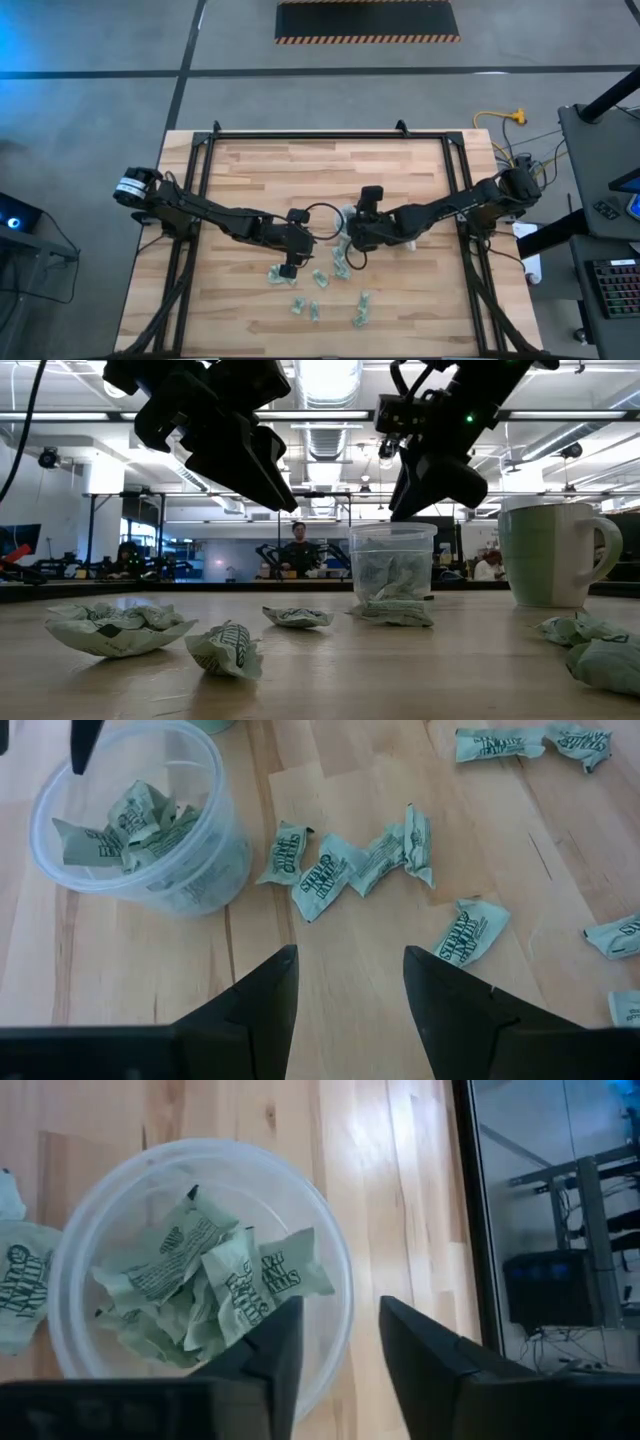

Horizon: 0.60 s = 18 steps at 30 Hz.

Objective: Pick and place Stevia / Truvia into bins
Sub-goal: Put the green stevia packet into the transparent container

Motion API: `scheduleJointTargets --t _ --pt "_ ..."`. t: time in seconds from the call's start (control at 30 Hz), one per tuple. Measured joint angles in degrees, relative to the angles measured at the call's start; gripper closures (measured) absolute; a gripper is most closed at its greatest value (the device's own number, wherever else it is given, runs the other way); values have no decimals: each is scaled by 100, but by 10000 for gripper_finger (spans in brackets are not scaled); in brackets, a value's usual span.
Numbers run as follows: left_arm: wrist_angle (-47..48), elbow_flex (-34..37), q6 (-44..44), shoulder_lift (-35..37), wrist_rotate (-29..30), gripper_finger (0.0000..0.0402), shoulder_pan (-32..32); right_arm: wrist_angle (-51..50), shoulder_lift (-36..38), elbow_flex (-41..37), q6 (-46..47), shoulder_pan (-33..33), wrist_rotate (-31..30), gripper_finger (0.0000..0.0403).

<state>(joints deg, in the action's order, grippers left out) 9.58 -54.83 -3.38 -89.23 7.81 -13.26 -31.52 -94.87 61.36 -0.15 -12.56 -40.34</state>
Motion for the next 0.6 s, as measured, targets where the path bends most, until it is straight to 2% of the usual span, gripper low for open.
scheduleJointTargets --t 0.23,0.4,0.6 --pt "7 55 155 0 -99 235 -45 -365 213 0 196 -230 -12 244" --pt "-164 99 305 -80 -407 235 -112 -751 549 0 595 -652 9 244" --pt "-725 151 300 -461 -814 235 -288 -759 784 -33 763 -1292 35 253"
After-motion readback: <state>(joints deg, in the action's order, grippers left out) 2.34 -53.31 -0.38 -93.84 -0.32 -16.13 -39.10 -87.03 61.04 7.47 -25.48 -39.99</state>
